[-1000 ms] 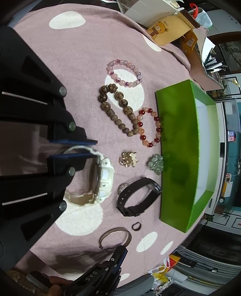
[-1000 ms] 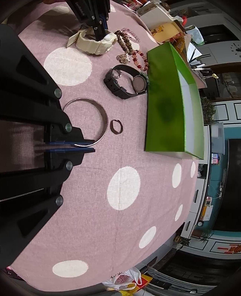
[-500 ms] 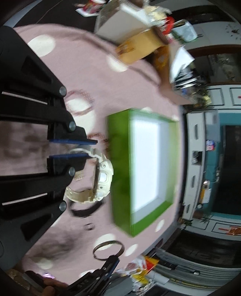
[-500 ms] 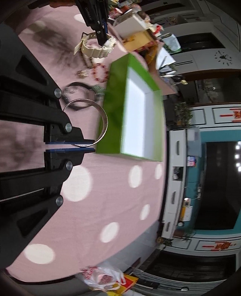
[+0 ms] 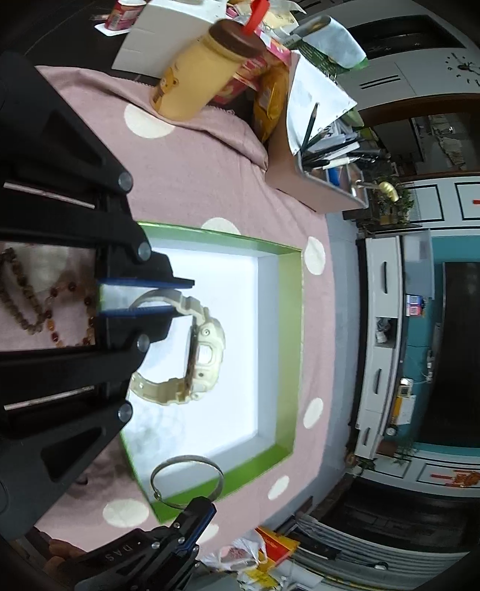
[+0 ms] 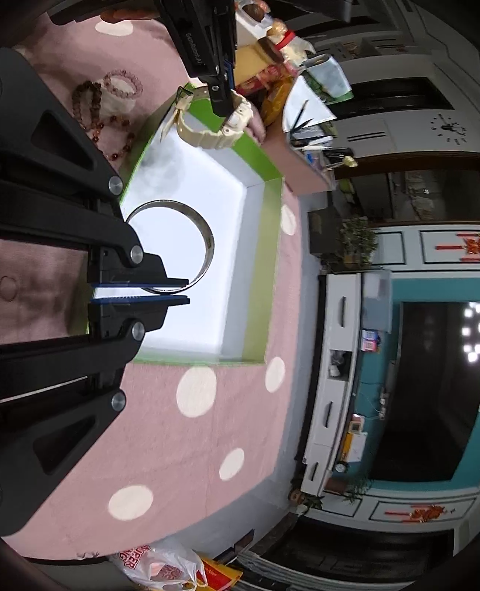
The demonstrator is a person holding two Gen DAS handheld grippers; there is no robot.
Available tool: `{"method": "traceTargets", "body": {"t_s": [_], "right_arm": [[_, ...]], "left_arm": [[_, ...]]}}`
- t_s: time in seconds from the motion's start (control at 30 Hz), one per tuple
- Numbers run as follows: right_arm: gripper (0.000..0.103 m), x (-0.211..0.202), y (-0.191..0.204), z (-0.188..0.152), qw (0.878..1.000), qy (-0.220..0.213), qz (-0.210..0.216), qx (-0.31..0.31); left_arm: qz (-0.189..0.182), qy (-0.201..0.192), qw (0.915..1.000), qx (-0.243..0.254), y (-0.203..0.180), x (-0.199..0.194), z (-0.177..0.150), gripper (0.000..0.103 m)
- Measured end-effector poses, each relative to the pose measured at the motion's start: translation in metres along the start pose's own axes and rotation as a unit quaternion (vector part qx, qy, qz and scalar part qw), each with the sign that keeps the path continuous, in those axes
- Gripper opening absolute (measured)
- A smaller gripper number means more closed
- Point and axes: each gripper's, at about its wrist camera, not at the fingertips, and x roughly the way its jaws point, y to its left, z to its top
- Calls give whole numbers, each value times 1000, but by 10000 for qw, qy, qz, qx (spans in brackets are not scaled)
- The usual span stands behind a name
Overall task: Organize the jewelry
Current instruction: 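Carry the watch and bangle into the green box and open both tools, then withdraw both tools from the box toward the remaining jewelry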
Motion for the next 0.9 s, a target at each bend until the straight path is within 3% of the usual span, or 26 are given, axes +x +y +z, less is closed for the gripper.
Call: {"method": "traceTargets", "body": {"t_s": [0.13,0.23,0.27,0.3,0.37,0.4,0.43,0.57,0.77,0.9], "right_arm": [[3,25,4,0,9996,261,-9,-57],[6,35,6,-2,9994,352,-15,-39],[12,35,7,-2,9994,349,-47,-22],[16,35,6,-1,9994,338,-46,19],[43,30,4,-1,9995,280,-20,110],[49,24,1,-1,9997,172,-31,176],[54,18,-1,-1,9997,79,-39,214],[54,-9,-12,-5,9988,-147,82,467],[57,-34,-22,-22,9971,-160,237,699],[58,-46,-25,-42,9958,-47,324,855]], "left_arm": [[69,197,9998,36,-2,22,1,11],[1,273,9996,82,-4,32,1,29],[3,259,9996,109,-4,32,2,47],[29,212,9997,124,-4,32,2,60],[41,73,9998,156,-3,26,2,67],[16,35,9999,132,0,23,3,73],[5,-3,10000,99,2,19,3,73],[2,-151,9998,-94,22,0,-1,77],[97,-255,9988,-413,56,-30,-21,82],[195,-124,9977,-636,78,-43,-50,82]]}}
